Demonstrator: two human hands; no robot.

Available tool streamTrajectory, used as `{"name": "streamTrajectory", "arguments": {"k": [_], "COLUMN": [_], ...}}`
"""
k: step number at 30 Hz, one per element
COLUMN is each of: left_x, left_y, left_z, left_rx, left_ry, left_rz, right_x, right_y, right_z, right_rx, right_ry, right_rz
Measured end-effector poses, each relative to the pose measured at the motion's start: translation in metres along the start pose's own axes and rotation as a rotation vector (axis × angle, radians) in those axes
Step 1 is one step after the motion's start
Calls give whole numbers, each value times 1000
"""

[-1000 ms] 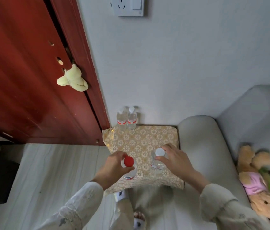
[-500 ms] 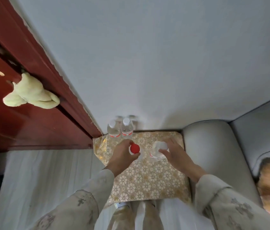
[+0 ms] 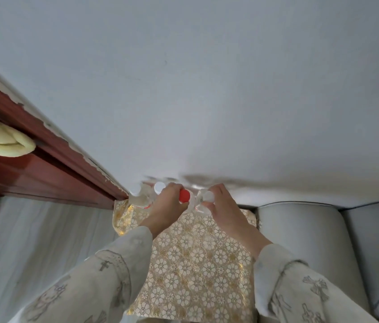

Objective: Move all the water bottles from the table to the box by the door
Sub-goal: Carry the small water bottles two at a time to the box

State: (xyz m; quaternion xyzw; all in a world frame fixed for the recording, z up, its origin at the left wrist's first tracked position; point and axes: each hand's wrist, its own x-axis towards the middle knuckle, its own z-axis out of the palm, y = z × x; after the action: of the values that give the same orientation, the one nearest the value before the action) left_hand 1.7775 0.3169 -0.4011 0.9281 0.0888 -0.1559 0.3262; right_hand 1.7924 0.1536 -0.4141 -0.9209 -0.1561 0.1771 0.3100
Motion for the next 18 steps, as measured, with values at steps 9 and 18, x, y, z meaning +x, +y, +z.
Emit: {"name": "streamTrajectory", "arguments": {"k": [9, 18], "left_x": [17, -4], "left_y": [2, 4], "left_z": [13, 12], "left_rx": [-42, -99], "left_ry": [35, 52], "left_rz": [-50, -183], "right_x": [14, -10], "right_y": [22, 11], "right_z": [14, 12], "right_rx": [110, 342], "right_ry": [61, 45], "right_rz": [-18, 192]}}
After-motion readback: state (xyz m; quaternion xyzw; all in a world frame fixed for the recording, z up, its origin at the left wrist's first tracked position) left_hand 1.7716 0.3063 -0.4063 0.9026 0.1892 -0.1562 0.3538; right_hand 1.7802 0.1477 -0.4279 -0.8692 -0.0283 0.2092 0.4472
